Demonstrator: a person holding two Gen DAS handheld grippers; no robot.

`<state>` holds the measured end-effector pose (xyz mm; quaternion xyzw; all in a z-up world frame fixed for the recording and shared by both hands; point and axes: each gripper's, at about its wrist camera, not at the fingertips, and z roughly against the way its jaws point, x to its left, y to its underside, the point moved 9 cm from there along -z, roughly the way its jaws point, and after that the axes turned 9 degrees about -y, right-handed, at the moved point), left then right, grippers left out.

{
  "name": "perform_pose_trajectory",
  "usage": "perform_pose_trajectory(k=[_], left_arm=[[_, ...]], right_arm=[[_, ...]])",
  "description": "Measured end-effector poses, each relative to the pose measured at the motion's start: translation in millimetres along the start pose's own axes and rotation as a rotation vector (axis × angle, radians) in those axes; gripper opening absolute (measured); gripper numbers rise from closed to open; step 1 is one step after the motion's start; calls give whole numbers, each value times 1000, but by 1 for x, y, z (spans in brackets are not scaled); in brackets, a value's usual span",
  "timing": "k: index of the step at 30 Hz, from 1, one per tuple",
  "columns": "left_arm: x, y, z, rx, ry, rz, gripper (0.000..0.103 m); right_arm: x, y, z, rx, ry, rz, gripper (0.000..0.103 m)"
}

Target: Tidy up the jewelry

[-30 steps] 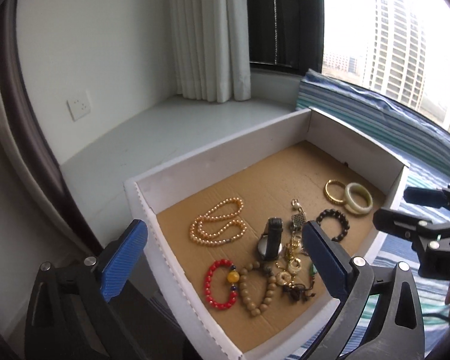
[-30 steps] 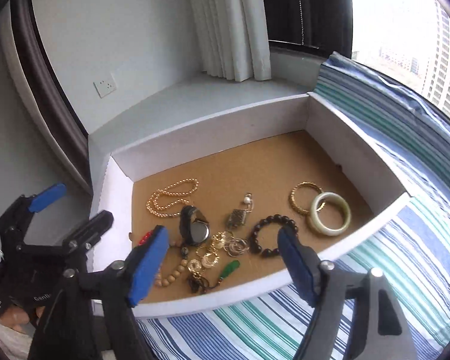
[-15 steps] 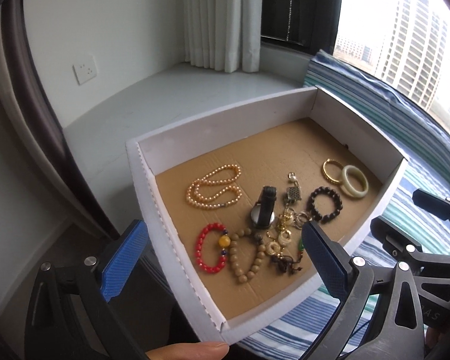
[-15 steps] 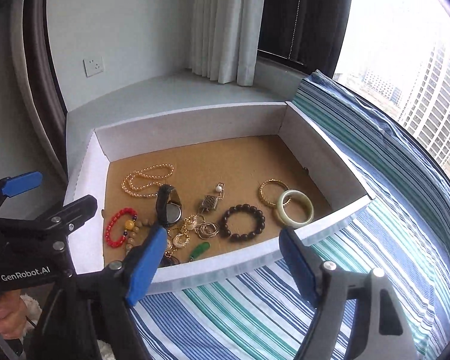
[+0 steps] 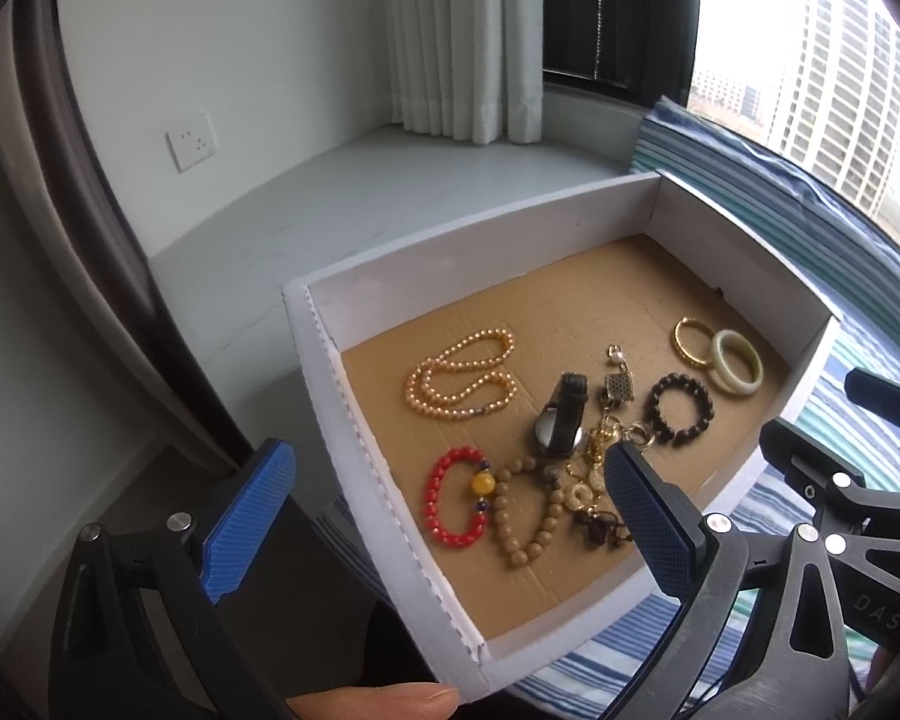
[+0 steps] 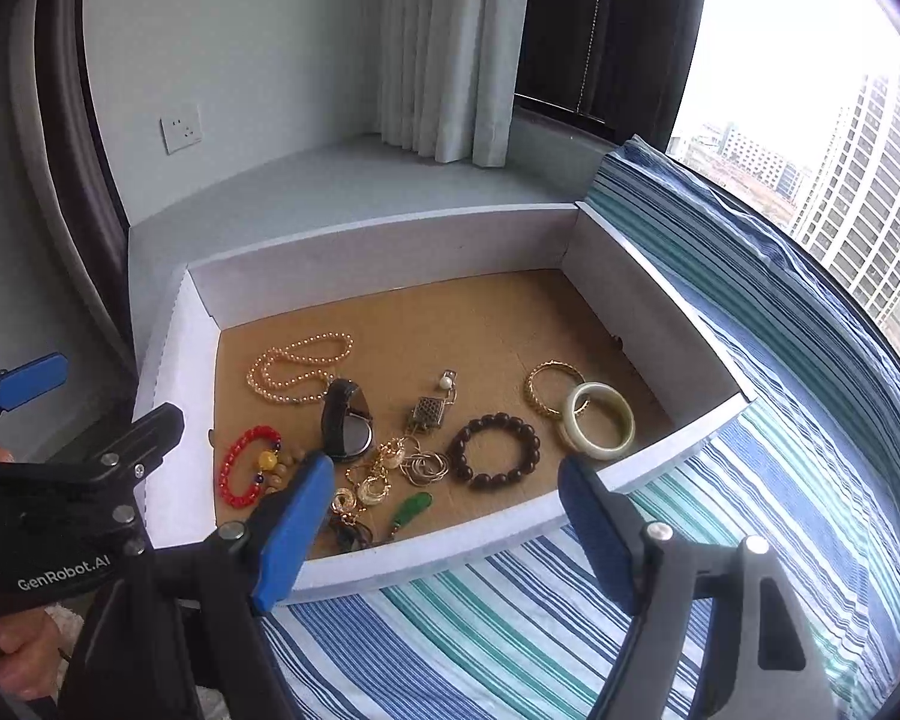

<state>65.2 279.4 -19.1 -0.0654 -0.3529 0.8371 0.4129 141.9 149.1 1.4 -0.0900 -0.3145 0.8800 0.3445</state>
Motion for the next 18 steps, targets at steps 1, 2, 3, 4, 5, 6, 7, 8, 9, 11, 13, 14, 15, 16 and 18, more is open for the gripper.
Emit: perform_pose_trajectory(k=[1, 2, 3, 4, 5, 6, 7, 8, 9, 11, 13, 14, 15, 16, 18], left_arm=[[0, 0, 0, 0, -7, -2, 103], [1, 0, 0, -2, -15, -4, 103], [2, 0, 0, -2, -20, -5, 103], [2, -1, 0, 1, -17, -4, 103], [2, -1, 0, 3, -11, -2, 103], [2, -1, 0, 6, -8, 3, 103], [3, -2, 0, 9, -8, 8, 103], [2, -2, 0, 12, -6, 10, 103], [2, -3, 0, 12, -7, 10, 102], [2, -4, 1, 4, -17, 5, 102], [0, -5, 2, -4, -22, 2, 102], [0, -6, 2, -5, -19, 3, 102], [-1, -6, 2, -4, -14, 4, 102], [-2, -6, 2, -2, -7, 6, 102], [-4, -5, 0, 7, 0, 7, 102]], right_arm=[[1, 0, 1, 0, 0, 1, 79], [2, -1, 2, -1, -1, 3, 79], [3, -1, 2, -2, -2, 2, 79], [4, -2, 3, -3, -4, 2, 79], [4, -2, 3, -2, -5, 1, 79], [4, -3, 3, -1, -5, 1, 79], [5, -3, 3, 0, -5, 1, 79], [5, -4, 3, 1, -6, -1, 79], [4, -4, 3, 2, -7, -2, 79], [3, -4, 4, 5, -4, -4, 79], [2, -5, 4, 7, 3, -5, 79], [1, -5, 4, 7, 3, -6, 79], [0, -4, 4, 8, 4, -7, 79], [0, -4, 4, 8, 6, -7, 79], [-2, -4, 4, 7, 11, -6, 79]])
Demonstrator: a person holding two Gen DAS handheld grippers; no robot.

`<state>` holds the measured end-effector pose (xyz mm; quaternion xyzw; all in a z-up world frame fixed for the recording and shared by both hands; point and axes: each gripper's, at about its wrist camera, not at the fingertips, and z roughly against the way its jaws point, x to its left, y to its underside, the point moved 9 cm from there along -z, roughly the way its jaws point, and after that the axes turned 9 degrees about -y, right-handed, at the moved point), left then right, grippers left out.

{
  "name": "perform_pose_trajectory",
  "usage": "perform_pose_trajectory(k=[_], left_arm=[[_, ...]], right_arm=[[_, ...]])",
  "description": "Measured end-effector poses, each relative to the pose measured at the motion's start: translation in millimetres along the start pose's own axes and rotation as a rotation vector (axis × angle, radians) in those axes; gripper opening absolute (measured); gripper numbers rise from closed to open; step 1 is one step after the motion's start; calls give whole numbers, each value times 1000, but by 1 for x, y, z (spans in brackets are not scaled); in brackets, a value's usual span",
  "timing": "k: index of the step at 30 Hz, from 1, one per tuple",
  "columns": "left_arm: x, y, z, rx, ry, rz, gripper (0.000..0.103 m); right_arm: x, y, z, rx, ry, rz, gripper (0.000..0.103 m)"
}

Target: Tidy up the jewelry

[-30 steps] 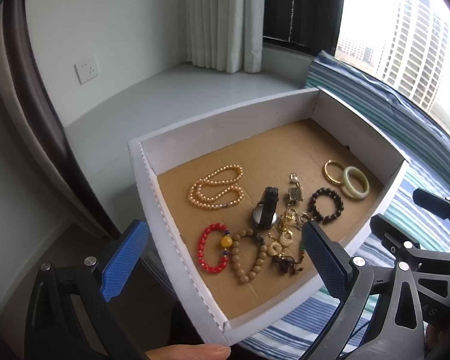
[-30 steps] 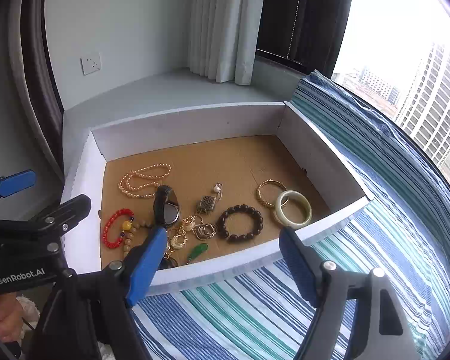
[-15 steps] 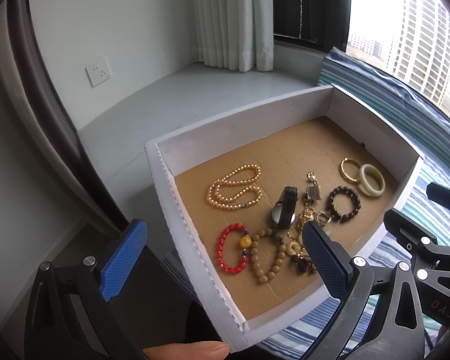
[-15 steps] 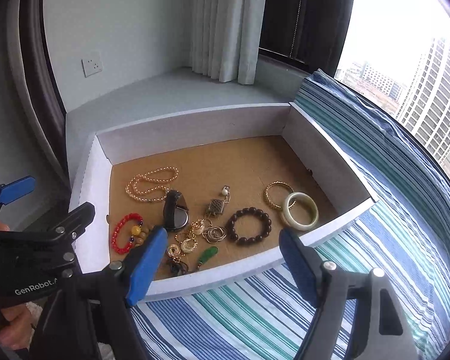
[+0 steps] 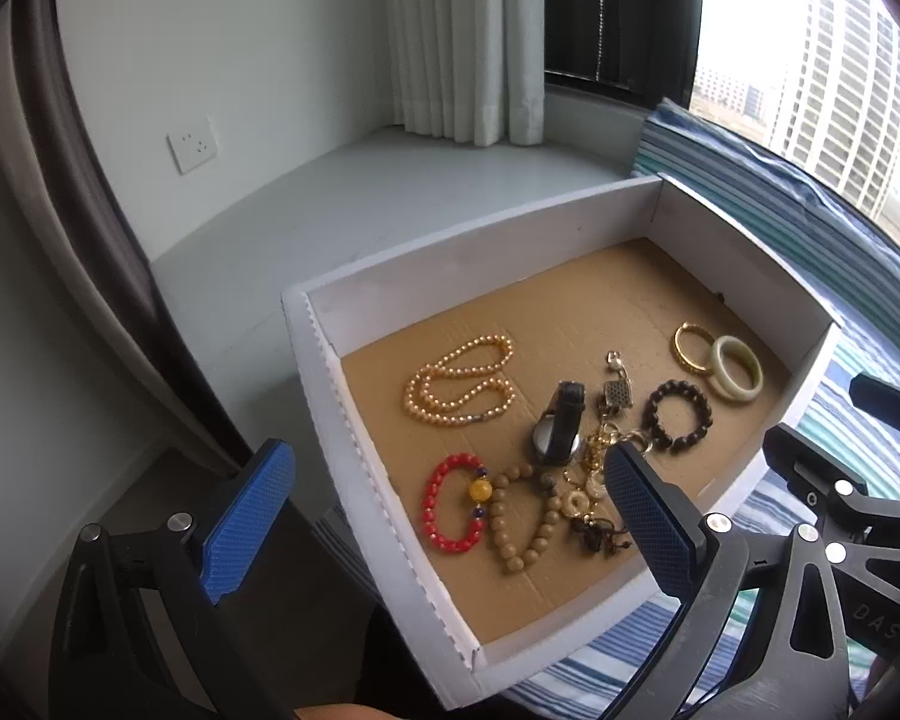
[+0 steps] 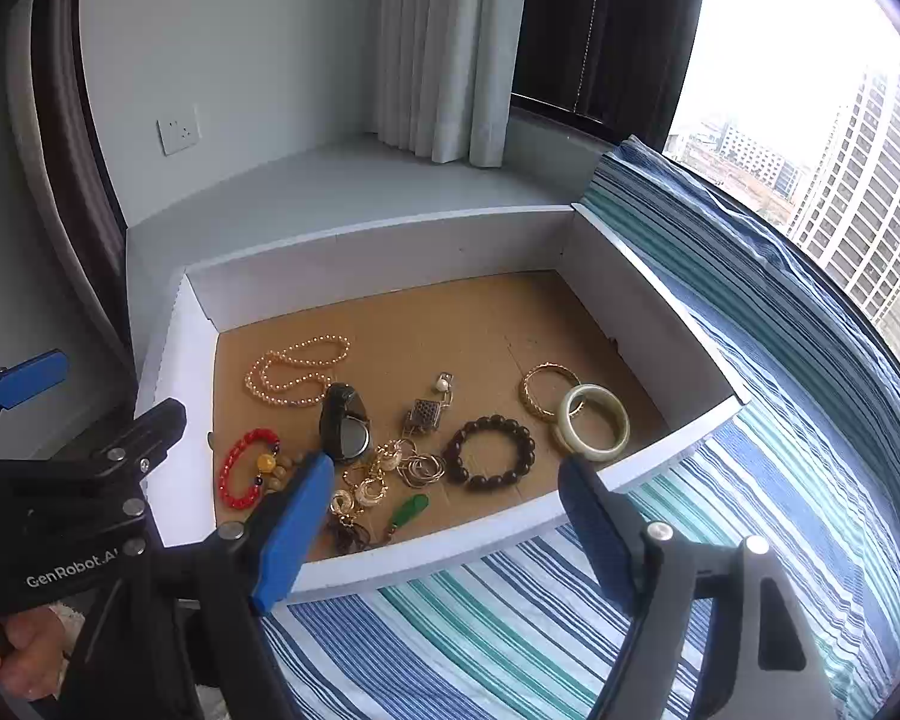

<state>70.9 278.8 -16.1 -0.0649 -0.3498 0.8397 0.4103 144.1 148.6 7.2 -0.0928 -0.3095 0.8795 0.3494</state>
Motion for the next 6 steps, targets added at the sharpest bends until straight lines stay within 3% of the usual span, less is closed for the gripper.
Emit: perform_pose_trajectory(k=[6], left_arm=[[-3, 2, 2, -13, 10, 1, 102]], right_arm=[[-2, 1, 0, -1, -2, -4, 79]])
